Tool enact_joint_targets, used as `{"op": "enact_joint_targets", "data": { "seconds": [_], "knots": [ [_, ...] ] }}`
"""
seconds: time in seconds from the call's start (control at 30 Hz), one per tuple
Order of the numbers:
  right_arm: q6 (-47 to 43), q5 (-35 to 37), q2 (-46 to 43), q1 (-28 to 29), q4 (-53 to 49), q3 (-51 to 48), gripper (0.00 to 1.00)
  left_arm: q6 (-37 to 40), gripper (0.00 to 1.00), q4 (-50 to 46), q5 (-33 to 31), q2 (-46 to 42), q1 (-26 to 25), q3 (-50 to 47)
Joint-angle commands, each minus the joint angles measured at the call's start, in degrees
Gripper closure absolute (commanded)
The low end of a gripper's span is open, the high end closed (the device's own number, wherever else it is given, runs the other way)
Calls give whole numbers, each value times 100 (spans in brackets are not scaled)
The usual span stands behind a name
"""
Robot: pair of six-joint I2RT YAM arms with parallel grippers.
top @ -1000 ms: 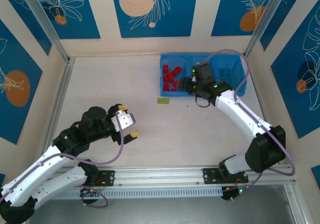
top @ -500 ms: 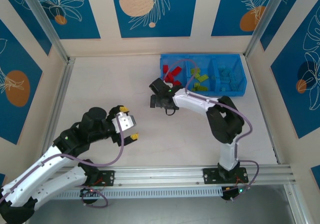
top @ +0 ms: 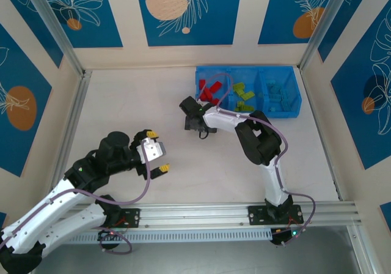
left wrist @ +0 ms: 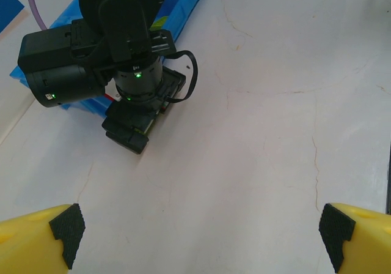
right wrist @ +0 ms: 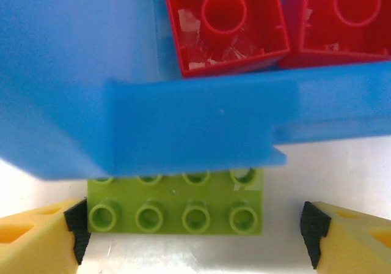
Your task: Sort the legos into containers by color
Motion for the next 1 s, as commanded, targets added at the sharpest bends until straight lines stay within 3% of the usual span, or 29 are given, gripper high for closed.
{"op": "enact_joint_targets", "data": {
  "seconds": [0.0,0.3,0.47,0.67,0.8,0.97],
  "knots": [
    [97,-114,170,5,283,-6,17,114,0,193,142,-58,48,-47],
    [-28,-308,-135,104,609,-577,42,128,0,202,151,-40,52,-64],
    [130,-213,-959,284,610,-1338,44,127,0,202,151,-19,50,-65],
    [397,154,-2577,651,382,-2372,44,132,0,209,155,26,52,-78],
    [369,168,-3722,313,215,-2759,44,123,0,219,183,83,49,-65],
    [-466,-336,-4383,-949,548,-2586,45,120,0,197,191,114,51,-48]
  ]
}}
